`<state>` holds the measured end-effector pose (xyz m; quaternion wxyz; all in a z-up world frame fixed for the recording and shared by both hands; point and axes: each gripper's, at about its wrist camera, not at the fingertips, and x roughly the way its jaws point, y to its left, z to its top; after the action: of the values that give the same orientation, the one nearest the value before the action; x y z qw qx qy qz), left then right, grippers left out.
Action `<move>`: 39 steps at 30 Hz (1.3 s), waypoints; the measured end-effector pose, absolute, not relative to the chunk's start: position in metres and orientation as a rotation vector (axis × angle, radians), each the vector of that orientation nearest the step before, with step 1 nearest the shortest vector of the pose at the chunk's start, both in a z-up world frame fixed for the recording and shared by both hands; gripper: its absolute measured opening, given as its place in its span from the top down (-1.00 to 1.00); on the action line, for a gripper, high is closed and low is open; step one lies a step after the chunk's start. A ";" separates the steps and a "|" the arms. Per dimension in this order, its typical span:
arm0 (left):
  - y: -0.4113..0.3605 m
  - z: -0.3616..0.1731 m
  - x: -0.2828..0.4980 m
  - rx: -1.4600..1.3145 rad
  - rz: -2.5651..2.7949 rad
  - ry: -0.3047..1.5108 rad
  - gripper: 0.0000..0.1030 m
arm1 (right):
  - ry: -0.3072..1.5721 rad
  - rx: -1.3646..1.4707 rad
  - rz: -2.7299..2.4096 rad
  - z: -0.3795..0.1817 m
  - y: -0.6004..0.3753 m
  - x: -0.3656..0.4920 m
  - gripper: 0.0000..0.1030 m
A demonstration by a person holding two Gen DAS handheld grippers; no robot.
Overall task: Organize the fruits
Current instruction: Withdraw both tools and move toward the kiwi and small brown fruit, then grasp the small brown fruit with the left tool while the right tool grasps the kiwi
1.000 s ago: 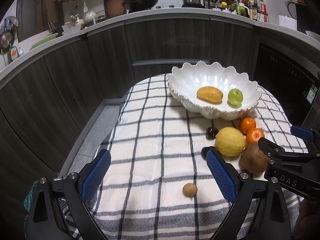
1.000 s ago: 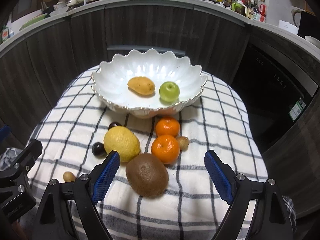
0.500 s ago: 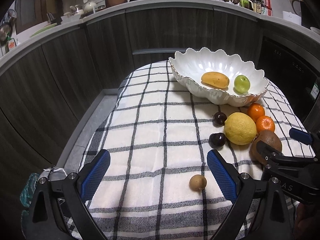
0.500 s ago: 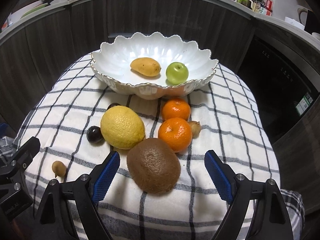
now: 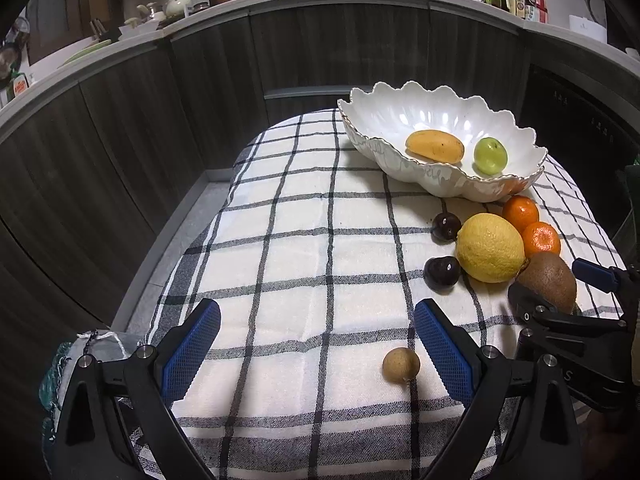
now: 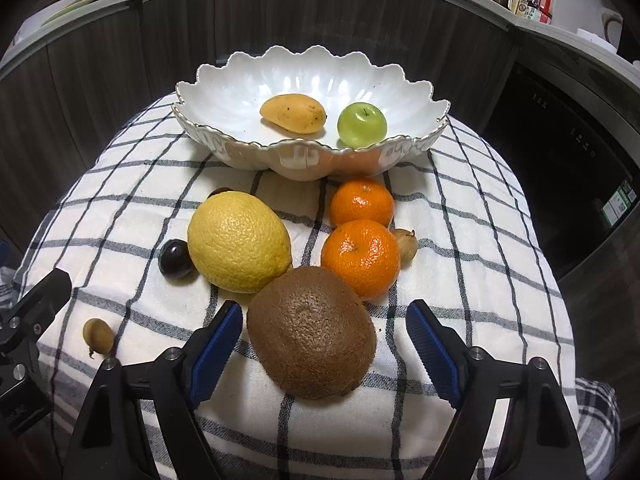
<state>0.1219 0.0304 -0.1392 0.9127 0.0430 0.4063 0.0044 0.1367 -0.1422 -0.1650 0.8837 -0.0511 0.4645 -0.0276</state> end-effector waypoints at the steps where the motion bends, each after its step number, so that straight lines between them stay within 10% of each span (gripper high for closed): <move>1: 0.031 -0.140 0.122 0.090 0.009 0.838 -0.92 | 0.972 -0.106 -0.055 -0.167 -0.142 0.138 -0.53; 6: 0.030 -0.140 0.122 0.093 0.010 0.841 -0.92 | 0.989 -0.094 -0.022 -0.174 -0.140 0.140 -0.23; 27: 0.006 -0.138 0.107 0.095 -0.077 0.846 -0.90 | 0.924 -0.053 -0.039 -0.137 -0.162 0.110 -0.20; 39: -0.011 -0.165 0.110 0.140 -0.111 0.910 0.11 | 0.933 -0.025 -0.063 -0.139 -0.172 0.110 -0.20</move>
<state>0.1100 -0.0114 -0.1647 0.8944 0.0674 0.4389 -0.0534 0.1099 -0.1722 -0.1392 0.8925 -0.0119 0.4498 -0.0302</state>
